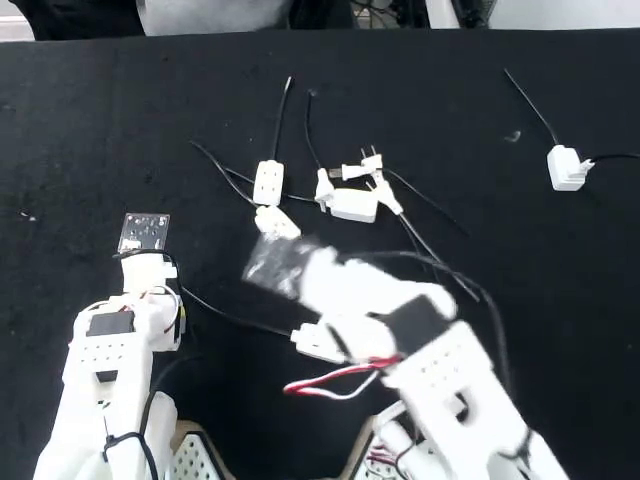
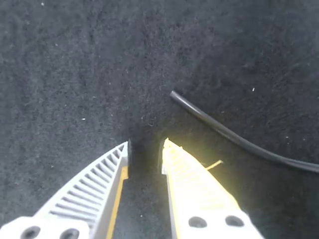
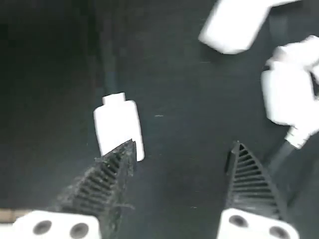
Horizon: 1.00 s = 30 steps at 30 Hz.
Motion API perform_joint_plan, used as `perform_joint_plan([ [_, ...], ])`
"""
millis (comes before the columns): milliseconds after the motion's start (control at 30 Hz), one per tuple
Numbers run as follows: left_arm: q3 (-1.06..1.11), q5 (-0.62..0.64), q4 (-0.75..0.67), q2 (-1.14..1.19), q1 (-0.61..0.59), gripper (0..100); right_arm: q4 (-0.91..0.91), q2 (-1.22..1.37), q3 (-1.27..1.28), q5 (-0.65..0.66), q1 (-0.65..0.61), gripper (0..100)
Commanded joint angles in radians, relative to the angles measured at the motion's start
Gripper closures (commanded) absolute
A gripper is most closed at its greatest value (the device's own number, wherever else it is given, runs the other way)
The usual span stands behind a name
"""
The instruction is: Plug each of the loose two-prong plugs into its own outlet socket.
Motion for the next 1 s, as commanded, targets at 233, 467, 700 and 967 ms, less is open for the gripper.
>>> perform_joint_plan([
  [233,-0.133,0.0,0.124,-0.006,-0.013,88,-0.568,-0.056,0.334,-0.414,0.382,92.4],
  [467,-0.467,-0.064,0.445,0.002,-0.002,88,-0.681,-0.056,0.44,-0.408,0.437,89.8],
  [700,-0.622,-0.258,0.634,0.008,0.045,74,-0.686,-0.056,0.437,-0.414,0.539,78.2],
  [967,-0.513,-0.359,0.617,0.008,0.42,74,-0.687,-0.056,0.437,-0.454,0.578,78.3],
])
